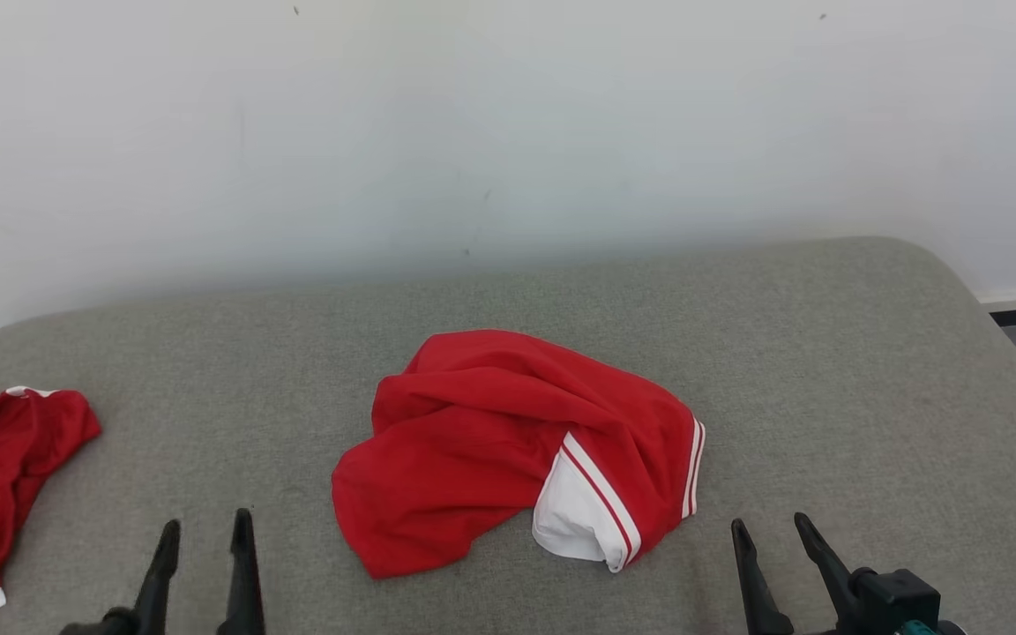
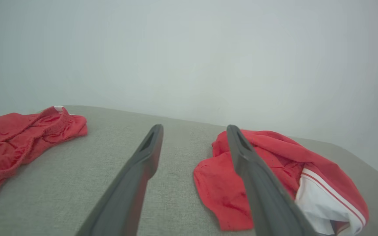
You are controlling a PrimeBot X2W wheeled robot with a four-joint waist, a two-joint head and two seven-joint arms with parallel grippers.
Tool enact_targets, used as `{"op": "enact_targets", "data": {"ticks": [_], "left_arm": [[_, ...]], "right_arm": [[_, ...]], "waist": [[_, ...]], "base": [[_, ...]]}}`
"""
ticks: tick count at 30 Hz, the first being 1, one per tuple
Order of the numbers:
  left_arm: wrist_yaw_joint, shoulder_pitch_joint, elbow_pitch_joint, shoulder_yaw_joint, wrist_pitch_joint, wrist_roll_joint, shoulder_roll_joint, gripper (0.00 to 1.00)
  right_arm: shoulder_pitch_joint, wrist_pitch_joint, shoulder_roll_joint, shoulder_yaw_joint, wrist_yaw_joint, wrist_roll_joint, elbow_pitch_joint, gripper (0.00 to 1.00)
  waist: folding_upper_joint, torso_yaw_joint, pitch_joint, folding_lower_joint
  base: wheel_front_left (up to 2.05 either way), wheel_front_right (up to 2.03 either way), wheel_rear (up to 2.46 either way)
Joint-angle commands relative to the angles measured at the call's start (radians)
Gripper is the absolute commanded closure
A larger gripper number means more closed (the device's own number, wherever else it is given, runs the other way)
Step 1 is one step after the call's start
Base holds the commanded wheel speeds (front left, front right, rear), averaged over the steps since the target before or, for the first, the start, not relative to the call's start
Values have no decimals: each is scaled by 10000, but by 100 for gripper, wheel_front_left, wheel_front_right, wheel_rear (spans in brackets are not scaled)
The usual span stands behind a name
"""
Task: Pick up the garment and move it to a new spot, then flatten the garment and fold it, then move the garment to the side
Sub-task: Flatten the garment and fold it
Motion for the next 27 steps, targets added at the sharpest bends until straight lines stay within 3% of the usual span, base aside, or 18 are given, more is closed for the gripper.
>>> {"op": "enact_targets", "data": {"ticks": [1,9,19,27], "left_arm": [[-75,270,-80,306,-6,245,-72,0],[-499,1012,-327,1118,-7,995,-494,0],[-676,1020,-373,1192,-7,1248,-746,0],[-732,835,-330,1042,-8,1328,-789,0]], "right_arm": [[88,10,-10,-4,-22,-56,27,0],[244,87,-12,-71,-22,-141,253,0],[-270,560,-10,249,-22,-233,552,0],[-1190,1418,-10,835,-22,-282,1856,0]], "waist": [[0,81,-73,1],[0,324,-172,1],[0,686,-93,1],[0,1109,239,1]], "base": [[0,0,0],[0,0,0],[0,0,0],[0,0,0]]}}
